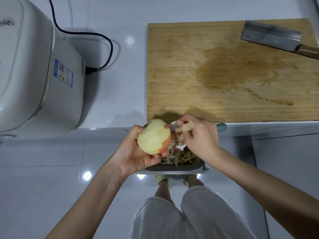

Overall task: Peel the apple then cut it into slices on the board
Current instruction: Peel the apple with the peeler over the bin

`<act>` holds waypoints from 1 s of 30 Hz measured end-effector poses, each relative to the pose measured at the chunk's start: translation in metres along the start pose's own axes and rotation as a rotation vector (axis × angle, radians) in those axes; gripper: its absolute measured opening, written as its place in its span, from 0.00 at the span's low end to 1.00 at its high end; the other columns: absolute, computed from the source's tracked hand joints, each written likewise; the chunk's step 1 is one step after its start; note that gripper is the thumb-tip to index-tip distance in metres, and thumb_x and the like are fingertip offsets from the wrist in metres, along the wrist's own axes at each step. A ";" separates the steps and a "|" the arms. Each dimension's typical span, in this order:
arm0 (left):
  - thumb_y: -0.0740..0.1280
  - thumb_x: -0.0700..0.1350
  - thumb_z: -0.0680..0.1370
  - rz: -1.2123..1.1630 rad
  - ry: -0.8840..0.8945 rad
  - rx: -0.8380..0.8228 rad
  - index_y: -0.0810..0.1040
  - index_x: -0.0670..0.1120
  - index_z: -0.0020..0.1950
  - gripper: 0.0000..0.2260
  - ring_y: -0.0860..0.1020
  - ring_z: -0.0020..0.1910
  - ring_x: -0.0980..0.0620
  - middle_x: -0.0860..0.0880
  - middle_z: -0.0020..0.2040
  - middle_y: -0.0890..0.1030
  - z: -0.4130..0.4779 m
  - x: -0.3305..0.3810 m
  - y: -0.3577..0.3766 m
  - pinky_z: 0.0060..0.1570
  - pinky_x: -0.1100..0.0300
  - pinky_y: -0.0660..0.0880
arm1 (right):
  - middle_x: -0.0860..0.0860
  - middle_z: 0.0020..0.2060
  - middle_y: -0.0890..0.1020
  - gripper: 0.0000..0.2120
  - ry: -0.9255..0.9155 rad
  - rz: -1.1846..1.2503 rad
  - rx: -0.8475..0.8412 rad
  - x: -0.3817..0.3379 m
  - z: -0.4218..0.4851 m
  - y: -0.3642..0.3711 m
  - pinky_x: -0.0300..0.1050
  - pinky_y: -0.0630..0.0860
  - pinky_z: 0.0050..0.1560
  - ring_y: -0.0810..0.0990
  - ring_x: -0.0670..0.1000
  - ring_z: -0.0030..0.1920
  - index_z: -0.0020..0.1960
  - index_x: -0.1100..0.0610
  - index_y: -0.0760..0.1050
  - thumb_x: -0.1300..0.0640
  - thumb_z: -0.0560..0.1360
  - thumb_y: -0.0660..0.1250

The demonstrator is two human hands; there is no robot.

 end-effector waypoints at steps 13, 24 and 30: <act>0.65 0.48 0.69 -0.055 0.013 0.117 0.83 0.44 0.39 0.10 0.75 0.36 0.47 0.42 0.40 0.80 0.006 -0.009 -0.007 0.34 0.53 0.80 | 0.51 0.27 0.79 0.08 -0.309 -0.055 0.125 -0.058 0.005 -0.016 0.43 0.70 0.28 0.76 0.53 0.29 0.36 0.60 0.78 0.59 0.71 0.64; 0.61 0.51 0.68 -0.005 -0.032 0.051 0.76 0.38 0.51 0.20 0.73 0.29 0.45 0.38 0.36 0.78 0.003 -0.016 -0.011 0.22 0.65 0.70 | 0.49 0.29 0.80 0.05 -0.167 0.025 0.055 -0.021 0.000 -0.005 0.37 0.68 0.32 0.78 0.51 0.30 0.38 0.58 0.78 0.67 0.64 0.69; 0.78 0.47 0.53 -0.072 -0.111 -0.214 0.79 0.37 0.50 0.29 0.75 0.28 0.43 0.36 0.35 0.77 -0.007 -0.018 0.023 0.19 0.63 0.72 | 0.51 0.25 0.78 0.07 -0.164 -0.008 -0.063 -0.020 -0.011 0.022 0.35 0.64 0.31 0.77 0.53 0.26 0.35 0.60 0.75 0.60 0.65 0.58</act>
Point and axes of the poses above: each hand's wrist, its own z-axis towards the middle knuckle, its own y-axis out of the palm, x = y × z, the point moved 10 cm from there along z, towards the middle knuckle
